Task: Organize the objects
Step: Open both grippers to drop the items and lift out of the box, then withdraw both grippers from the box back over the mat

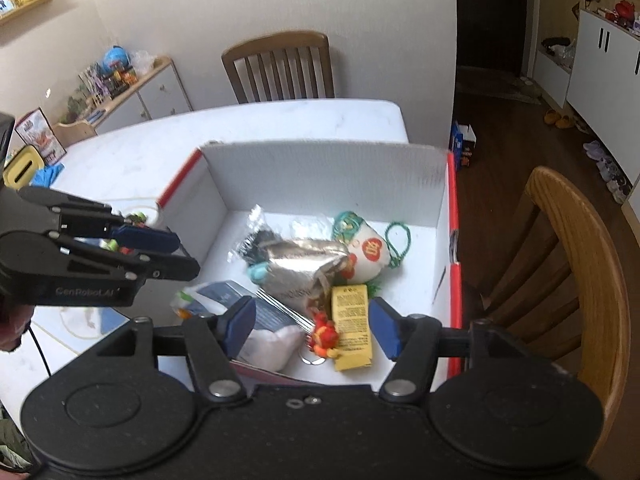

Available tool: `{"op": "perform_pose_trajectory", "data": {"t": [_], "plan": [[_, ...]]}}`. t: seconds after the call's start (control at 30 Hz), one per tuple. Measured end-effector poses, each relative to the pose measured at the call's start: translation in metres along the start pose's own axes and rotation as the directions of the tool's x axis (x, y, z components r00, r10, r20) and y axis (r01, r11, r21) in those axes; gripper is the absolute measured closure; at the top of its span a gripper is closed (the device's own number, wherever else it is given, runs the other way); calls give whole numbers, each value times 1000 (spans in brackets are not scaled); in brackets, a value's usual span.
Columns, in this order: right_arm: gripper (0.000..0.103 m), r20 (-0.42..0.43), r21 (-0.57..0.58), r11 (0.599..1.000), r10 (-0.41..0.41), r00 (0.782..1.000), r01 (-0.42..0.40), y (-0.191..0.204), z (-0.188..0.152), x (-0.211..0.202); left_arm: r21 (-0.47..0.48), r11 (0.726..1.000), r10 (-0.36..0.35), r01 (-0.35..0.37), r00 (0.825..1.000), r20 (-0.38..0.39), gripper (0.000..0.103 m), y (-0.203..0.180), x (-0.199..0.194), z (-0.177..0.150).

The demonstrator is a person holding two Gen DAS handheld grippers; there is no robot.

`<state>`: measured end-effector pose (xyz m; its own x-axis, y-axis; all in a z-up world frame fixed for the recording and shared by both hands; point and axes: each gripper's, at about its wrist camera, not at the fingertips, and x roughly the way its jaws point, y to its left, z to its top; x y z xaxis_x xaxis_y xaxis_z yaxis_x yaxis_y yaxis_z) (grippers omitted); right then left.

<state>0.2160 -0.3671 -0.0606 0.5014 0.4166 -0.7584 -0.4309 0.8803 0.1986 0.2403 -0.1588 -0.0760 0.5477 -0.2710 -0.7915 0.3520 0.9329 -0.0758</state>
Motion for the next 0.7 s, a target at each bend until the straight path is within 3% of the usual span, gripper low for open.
{"op": "perform_pose_trajectory", "data": {"t": [0.2,0.23,0.27,0.33,0.5,0.7], "plan": [[29,40,12,1000,15,999,-15,24,3,-13,-28,1000,-2,3,999,52,70,17,-33,-13],[29,44,13,1000,19,999,-20,30,3,-14,-37,999,-3,5,998,60,68,22,-37,-16],[28,46,13,1000,25,999,-25,36,4,-14,-43,999,-1,4,998,67,57,26,-42,-20],[27,51,3,1000,31,998,-31,49,4,-15,-51,999,14,-10,996,88,46,36,-52,-27],[21,60,-26,998,53,997,-51,89,9,-11,-81,996,36,-28,994,105,44,69,-74,-45],[14,54,-70,994,87,995,-83,141,15,2,-128,988,103,-87,987,123,31,117,-101,-67]]}}
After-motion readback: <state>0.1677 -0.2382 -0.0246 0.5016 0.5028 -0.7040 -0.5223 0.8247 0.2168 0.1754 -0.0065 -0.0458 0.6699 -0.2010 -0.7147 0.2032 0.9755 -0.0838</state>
